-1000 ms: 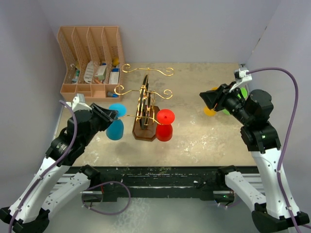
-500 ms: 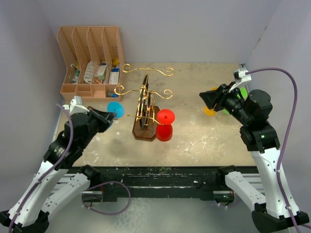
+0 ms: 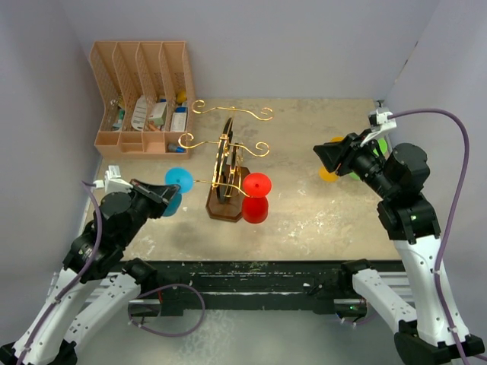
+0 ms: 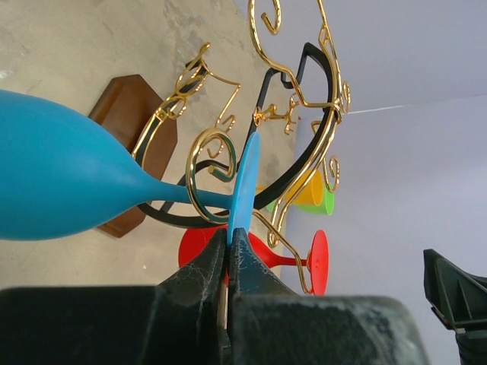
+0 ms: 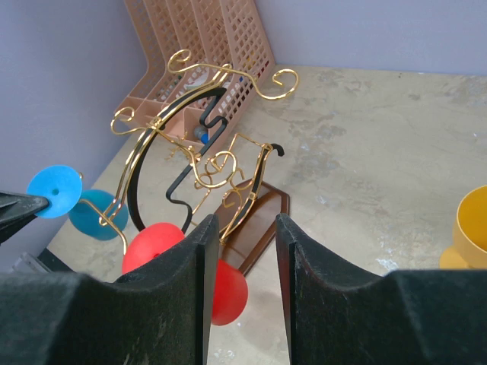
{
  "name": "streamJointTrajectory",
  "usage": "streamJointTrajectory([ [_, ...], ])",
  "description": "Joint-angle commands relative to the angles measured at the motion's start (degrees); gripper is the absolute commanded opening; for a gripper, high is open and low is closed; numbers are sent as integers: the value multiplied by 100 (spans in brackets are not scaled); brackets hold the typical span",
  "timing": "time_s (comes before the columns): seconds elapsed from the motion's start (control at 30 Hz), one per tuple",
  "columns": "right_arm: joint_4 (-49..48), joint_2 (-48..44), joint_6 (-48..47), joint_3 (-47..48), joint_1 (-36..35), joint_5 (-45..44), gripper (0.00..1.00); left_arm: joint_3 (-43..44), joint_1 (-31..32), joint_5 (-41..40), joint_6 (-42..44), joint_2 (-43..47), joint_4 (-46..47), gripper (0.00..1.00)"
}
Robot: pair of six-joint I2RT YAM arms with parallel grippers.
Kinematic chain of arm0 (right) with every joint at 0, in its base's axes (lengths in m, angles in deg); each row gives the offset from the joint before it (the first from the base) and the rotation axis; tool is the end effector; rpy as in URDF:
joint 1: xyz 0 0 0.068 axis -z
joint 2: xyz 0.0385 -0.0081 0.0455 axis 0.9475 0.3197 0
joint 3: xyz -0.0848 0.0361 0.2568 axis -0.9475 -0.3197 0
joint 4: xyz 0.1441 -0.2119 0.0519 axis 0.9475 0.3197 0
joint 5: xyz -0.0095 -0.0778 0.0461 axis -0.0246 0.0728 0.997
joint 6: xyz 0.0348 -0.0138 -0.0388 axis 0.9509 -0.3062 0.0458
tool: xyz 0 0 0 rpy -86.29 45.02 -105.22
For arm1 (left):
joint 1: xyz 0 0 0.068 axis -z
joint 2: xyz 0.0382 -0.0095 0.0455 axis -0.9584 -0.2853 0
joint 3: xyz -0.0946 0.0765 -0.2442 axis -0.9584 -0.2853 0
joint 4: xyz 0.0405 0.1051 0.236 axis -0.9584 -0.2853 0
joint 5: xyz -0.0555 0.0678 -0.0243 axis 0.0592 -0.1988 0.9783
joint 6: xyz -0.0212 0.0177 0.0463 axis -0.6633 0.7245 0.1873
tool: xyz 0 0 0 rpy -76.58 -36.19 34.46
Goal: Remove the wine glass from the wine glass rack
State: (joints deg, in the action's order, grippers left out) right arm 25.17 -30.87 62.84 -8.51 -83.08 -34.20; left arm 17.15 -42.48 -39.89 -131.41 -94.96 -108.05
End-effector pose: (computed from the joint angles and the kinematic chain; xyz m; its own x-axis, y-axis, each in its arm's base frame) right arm 0.1461 0.0423 0.4473 -0.1627 0.3191 -0.9337 -0.4886 0.7961 0.3572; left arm 0.0908 -0.0440 0.3384 -0.3571 -0.8664 -0.3491 -0.1662 0.4267 -0.8890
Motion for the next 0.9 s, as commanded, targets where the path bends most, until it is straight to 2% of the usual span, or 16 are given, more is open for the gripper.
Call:
streamJointTrajectory([
  [0.0,-261,-83,-9,36,-14,68,39,-137,0,231,-257,91,516,0],
  [0.3,-257,-113,-40,2,-22,99,39,-820,0,648,-117,10,2203,0],
  [0.5,-252,-97,-71,17,-15,121,38,-744,0,968,160,-464,3101,0],
  [0.87,-237,-59,-75,107,-14,151,38,128,0,1041,545,-848,3262,0],
])
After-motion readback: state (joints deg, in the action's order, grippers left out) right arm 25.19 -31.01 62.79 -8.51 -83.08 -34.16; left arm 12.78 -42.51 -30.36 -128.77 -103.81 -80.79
